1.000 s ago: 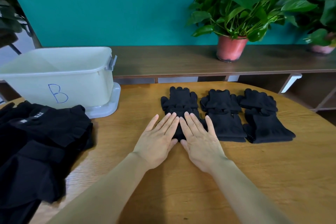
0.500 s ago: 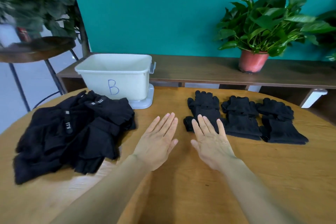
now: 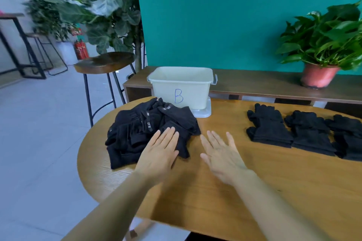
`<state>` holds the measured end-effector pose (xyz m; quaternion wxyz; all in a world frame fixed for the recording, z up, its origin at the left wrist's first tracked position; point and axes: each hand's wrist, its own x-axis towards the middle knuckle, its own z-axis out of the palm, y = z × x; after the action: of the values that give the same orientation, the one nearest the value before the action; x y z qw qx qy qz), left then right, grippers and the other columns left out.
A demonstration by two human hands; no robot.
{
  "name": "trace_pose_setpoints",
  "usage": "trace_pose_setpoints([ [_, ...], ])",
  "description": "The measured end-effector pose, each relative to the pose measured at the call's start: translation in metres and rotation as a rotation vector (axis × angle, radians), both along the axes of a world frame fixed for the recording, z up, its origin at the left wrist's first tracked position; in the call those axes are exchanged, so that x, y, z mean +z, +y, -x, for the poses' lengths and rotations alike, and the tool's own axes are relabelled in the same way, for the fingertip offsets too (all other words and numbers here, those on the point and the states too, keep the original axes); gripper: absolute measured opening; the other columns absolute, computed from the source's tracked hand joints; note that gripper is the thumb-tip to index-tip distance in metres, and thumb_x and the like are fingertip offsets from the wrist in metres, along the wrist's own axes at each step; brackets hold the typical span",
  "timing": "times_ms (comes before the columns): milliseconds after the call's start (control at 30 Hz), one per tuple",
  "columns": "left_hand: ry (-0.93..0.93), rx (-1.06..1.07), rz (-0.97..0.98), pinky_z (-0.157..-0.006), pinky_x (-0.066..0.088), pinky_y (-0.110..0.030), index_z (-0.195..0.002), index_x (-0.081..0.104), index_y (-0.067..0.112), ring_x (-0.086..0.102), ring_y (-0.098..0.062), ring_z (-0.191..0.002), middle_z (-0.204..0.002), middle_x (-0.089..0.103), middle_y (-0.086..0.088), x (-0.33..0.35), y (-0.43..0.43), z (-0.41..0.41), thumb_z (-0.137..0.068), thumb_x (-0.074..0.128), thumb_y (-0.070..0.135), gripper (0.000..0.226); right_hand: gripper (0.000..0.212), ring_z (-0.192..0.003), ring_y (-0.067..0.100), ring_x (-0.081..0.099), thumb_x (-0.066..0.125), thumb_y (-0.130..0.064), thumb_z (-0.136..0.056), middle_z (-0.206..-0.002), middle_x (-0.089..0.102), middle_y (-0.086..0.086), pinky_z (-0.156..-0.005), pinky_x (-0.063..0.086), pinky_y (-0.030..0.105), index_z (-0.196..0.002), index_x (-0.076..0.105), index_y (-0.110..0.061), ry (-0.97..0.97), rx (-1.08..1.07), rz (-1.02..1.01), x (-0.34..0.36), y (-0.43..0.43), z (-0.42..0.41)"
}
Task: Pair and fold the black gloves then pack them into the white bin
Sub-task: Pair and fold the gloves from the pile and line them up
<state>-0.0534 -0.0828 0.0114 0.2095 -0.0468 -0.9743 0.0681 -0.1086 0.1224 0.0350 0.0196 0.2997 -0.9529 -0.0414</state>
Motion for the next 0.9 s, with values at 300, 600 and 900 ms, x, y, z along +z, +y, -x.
trace_pose_setpoints([
  [300,0.165,-0.048,0.058,-0.113,0.02,-0.039,-0.123,0.068,0.007,0.064,-0.021,-0.117,-0.123,0.069,-0.005,-0.001,-0.048,0.061,-0.079,0.079,0.019,0.047,0.055,-0.146,0.024,0.015,0.026,-0.039,-0.106,-0.154,0.028,0.006,-0.116,0.001,0.05,-0.154,0.016,-0.015,0.088,0.046,0.088,-0.002,-0.062,0.048],
  [600,0.148,0.111,0.031,-0.113,0.017,-0.049,-0.09,0.076,0.013,0.061,-0.024,-0.119,-0.122,0.068,-0.007,-0.026,-0.062,0.094,-0.074,0.083,0.035,0.028,0.054,-0.151,0.025,-0.008,0.034,-0.048,-0.103,-0.164,0.002,0.013,-0.118,-0.005,0.051,-0.148,0.03,-0.018,0.018,0.02,0.133,-0.028,-0.094,0.08],
  [900,0.167,0.088,-0.151,-0.113,0.01,-0.05,-0.093,0.067,0.016,0.055,-0.025,-0.127,-0.125,0.065,-0.006,-0.011,-0.05,0.074,-0.075,0.082,0.029,0.027,0.018,-0.147,0.014,0.016,0.049,-0.026,-0.101,-0.133,0.049,-0.008,-0.117,-0.001,0.044,-0.117,0.046,-0.021,0.001,0.044,0.449,-0.018,-0.078,0.064],
])
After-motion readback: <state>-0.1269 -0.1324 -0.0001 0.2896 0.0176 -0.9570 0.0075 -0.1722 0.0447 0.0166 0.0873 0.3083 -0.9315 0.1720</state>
